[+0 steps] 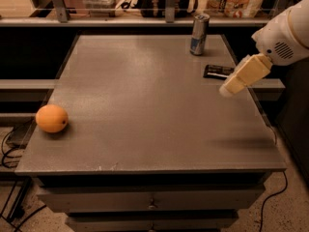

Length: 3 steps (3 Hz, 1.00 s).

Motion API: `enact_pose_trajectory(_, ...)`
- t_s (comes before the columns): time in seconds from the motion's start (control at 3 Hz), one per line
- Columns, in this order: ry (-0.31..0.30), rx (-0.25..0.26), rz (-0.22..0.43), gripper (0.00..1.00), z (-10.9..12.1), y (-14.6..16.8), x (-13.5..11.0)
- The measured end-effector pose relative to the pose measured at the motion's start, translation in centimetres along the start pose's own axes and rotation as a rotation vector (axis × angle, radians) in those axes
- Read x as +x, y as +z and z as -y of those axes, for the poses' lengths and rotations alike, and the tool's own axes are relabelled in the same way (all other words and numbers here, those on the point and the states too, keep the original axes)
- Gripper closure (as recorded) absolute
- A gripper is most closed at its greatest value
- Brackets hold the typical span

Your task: Move redbull can near orange

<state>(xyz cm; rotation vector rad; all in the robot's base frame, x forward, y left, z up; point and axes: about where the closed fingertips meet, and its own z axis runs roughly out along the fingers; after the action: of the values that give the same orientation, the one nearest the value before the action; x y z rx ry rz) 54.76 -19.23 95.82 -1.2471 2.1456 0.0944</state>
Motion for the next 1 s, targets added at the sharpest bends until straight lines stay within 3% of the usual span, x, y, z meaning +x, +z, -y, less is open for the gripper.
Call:
enact_pose_trajectory(0.33, 0.051, -0.006, 0.055, 0.00, 3.5, 3.0, -1.6)
enact_pose_trajectory(0.67, 0.048, 0.003, 0.066, 0.00, 4.0, 2.8, -2.1)
enact_pose_trajectory(1.0, 0.101, 0.013, 0.089, 0.00, 4.5, 4.1, -1.7)
